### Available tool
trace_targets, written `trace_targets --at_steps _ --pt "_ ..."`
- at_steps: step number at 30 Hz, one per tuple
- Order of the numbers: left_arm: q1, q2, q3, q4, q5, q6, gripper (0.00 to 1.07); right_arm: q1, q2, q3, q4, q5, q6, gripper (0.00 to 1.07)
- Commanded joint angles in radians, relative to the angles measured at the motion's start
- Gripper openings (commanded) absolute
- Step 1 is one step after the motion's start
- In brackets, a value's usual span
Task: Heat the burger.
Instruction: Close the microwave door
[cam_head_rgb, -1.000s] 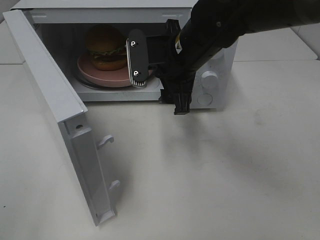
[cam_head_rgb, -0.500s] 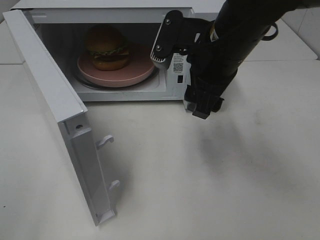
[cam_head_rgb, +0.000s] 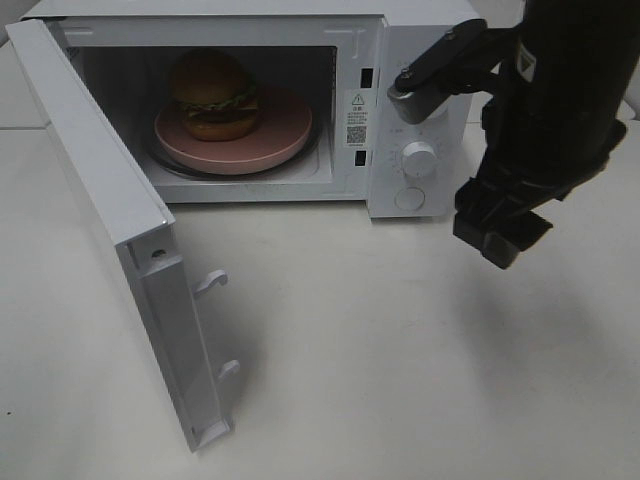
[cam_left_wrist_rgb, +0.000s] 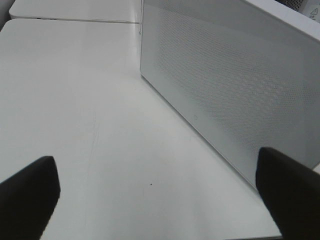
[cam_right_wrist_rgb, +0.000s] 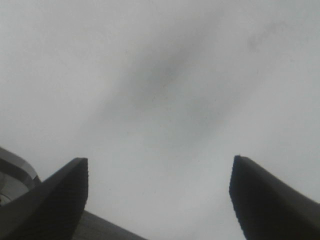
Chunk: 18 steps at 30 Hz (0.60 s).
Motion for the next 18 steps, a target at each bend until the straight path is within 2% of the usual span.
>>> trace_targets --at_steps 1,7,10,12,13,16,18 --pt "0.004 -0.025 0.004 -0.006 -0.009 0.000 1.00 0.000 -0.017 0.005 0.002 0.077 0.027 0.76" --pt "0.004 -0.025 0.004 -0.006 -0.009 0.000 1.00 0.000 -0.097 0.027 0.038 0.076 0.041 0.76" --pt "0.004 -0.025 0.004 -0.006 -0.009 0.000 1.00 0.000 -0.161 0.071 0.048 0.028 0.041 0.76" --pt "0.004 -0.025 0.004 -0.006 -0.009 0.000 1.00 0.000 -0.270 0.175 0.050 -0.076 0.042 0.76" --pt "0.004 -0.025 0.004 -0.006 -0.009 0.000 1.00 0.000 -0.270 0.175 0.050 -0.076 0.042 0.76" --pt "0.004 -0.025 0.004 -0.006 -0.009 0.000 1.00 0.000 -0.370 0.285 0.050 -0.184 0.050 0.76" --pt "0.004 -0.025 0.004 -0.006 -0.009 0.000 1.00 0.000 -0.396 0.313 0.050 -0.204 0.050 0.76"
